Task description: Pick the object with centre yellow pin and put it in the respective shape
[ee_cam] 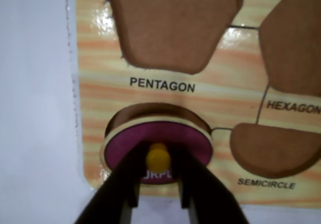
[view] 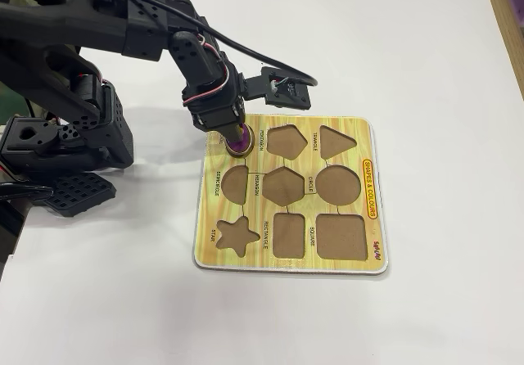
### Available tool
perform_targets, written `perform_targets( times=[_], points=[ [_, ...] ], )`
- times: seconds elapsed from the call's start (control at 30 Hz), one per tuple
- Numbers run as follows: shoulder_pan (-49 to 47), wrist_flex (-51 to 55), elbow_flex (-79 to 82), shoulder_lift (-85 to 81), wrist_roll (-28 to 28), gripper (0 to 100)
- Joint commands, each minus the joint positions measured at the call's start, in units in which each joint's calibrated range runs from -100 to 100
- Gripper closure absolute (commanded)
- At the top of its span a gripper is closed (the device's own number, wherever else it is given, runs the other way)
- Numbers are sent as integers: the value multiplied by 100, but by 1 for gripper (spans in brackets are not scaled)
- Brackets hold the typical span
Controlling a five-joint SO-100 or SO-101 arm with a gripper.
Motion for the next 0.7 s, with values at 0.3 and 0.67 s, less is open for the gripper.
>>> perform_targets(
  times=[0.3,0.67],
  points=[
    [79,-67,-315,-74,-169,95],
    [304,-49,-531,-7,-153,95]
  ],
)
